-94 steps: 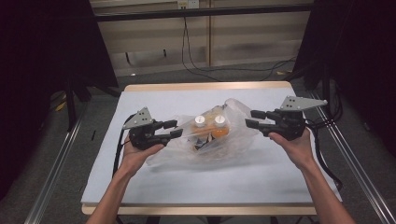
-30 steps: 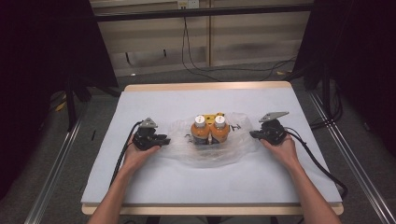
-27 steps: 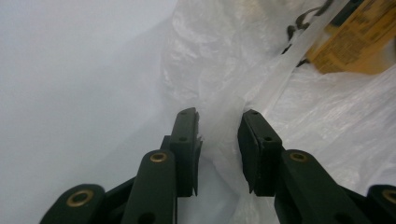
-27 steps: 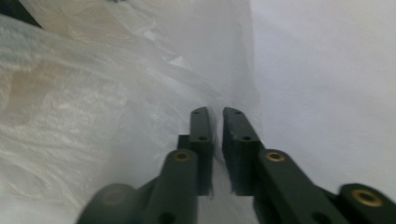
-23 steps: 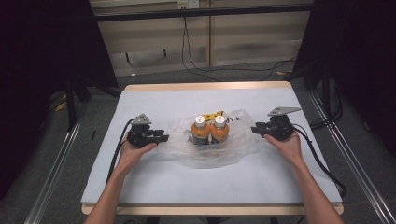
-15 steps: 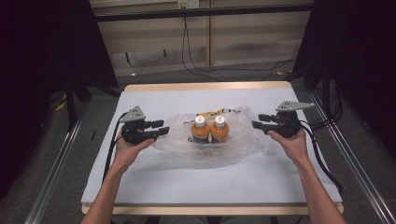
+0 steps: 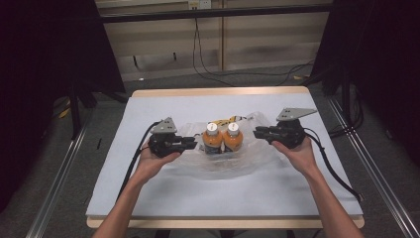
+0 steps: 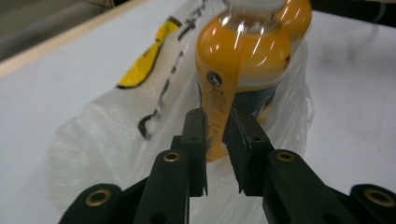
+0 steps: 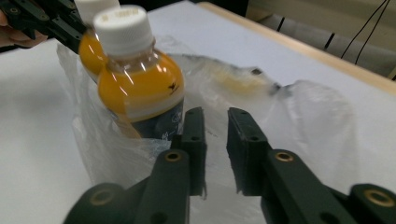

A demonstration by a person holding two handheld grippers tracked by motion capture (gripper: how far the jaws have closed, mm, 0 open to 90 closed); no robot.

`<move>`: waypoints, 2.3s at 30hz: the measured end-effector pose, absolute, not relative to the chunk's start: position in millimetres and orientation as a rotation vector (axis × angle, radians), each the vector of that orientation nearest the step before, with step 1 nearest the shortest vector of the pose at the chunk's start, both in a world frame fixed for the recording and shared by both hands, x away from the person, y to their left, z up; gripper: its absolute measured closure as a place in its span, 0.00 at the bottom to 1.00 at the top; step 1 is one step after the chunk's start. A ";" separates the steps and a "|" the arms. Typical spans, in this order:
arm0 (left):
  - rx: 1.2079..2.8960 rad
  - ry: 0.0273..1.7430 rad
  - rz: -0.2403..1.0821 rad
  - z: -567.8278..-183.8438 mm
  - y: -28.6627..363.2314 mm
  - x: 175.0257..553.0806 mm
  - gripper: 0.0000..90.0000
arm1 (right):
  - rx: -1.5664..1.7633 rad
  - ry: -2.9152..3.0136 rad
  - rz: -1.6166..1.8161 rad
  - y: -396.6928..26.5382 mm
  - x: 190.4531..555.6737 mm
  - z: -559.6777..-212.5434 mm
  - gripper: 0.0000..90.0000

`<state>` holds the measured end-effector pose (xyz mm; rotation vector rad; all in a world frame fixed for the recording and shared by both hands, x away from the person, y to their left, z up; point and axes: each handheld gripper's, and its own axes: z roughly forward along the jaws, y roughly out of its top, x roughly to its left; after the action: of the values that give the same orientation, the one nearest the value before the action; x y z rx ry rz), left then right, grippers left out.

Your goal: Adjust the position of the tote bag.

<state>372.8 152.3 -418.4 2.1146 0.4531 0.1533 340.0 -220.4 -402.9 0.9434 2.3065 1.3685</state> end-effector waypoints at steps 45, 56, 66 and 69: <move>2.611 0.500 0.354 -462.6 167.7 409.0 1.00 | 0.928 2.631 0.612 -225.6 366.8 -463.4 1.00; 2.587 0.530 0.354 -463.3 187.8 403.0 1.00 | 0.965 2.644 0.621 -244.8 359.0 -462.2 1.00; 2.477 0.604 0.344 -469.1 212.5 391.8 1.00 | 1.012 2.620 0.662 -257.5 349.5 -464.0 1.00; 2.470 0.613 0.337 -469.3 215.2 390.6 1.00 | 1.015 2.612 0.660 -258.2 350.0 -464.1 1.00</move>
<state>390.6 215.2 -469.3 2.4705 0.6132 0.3373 350.0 -258.2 -464.1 1.0154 2.6115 0.6604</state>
